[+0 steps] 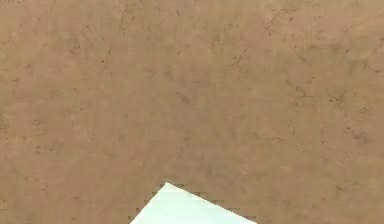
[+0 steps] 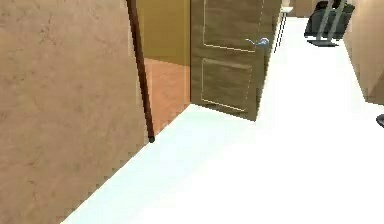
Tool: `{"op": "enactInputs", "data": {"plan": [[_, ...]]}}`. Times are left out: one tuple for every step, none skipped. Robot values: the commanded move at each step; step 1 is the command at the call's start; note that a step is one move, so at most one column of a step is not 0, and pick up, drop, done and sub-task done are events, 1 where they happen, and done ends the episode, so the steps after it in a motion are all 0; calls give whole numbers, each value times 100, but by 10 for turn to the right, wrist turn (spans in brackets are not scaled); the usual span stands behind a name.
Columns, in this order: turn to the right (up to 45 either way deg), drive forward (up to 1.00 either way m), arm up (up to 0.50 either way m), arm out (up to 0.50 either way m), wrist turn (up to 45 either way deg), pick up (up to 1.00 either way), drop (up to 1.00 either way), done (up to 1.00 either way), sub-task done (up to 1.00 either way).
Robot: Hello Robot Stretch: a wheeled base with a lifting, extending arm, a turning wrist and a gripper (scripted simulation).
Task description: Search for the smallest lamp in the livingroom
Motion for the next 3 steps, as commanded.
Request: {"op": "enactInputs", "data": {"plan": [[450,0,0,0,0,0,0,0,0],[330,0,0,0,0,0,0,0,0],[0,5,0,0,0,0,0,0,0]]}}
